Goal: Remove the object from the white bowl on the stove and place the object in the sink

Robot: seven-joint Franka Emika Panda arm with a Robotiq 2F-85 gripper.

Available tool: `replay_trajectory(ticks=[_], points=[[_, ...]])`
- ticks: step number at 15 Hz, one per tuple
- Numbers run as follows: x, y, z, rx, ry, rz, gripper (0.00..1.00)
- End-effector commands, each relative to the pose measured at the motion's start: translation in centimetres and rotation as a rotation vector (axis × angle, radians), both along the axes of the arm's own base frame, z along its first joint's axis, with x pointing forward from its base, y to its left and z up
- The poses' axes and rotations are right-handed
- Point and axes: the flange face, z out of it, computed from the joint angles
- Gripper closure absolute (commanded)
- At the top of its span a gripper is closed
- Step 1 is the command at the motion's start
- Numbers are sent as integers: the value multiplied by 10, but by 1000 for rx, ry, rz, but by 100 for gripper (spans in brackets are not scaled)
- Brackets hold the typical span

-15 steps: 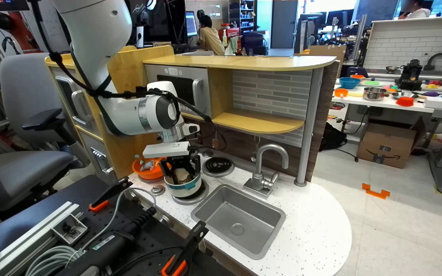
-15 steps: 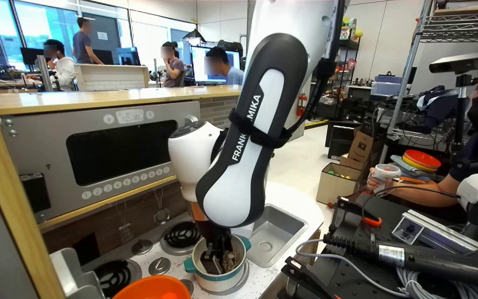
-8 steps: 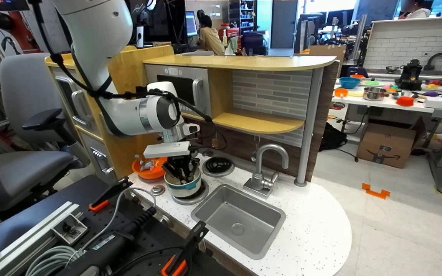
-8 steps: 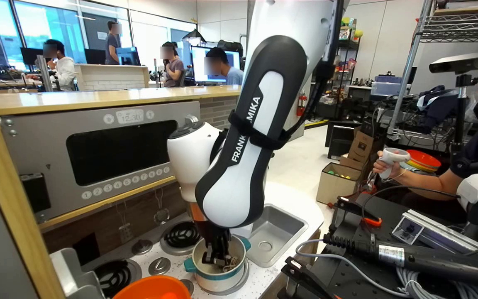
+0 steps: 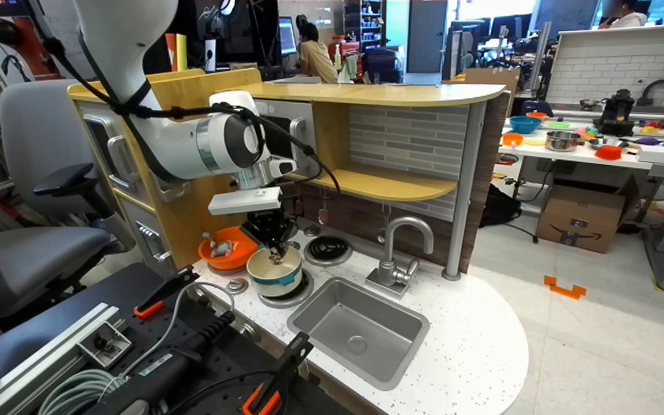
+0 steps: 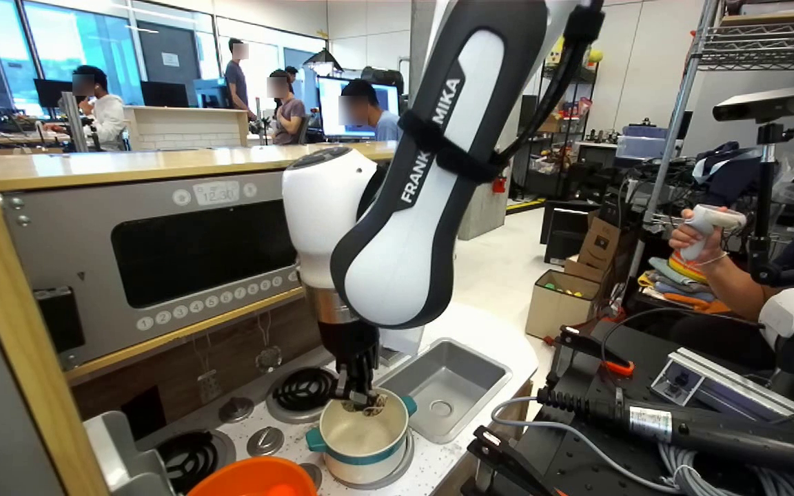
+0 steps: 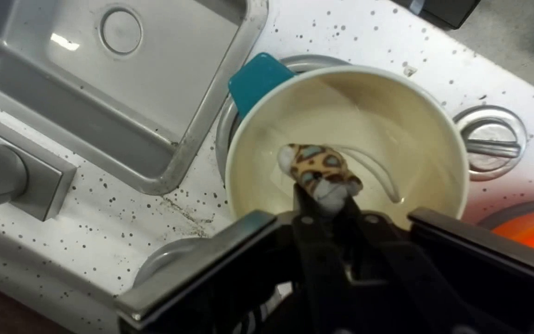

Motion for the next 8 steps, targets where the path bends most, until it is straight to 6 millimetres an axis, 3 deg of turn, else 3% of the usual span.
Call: replay_trajectory(ticks=[1,5,8], points=[[-28,-14,47,14,-40,6,97],[-50,-34,76,17,-42,-16,97],[-67,-60,86,12,-19,-70,97]])
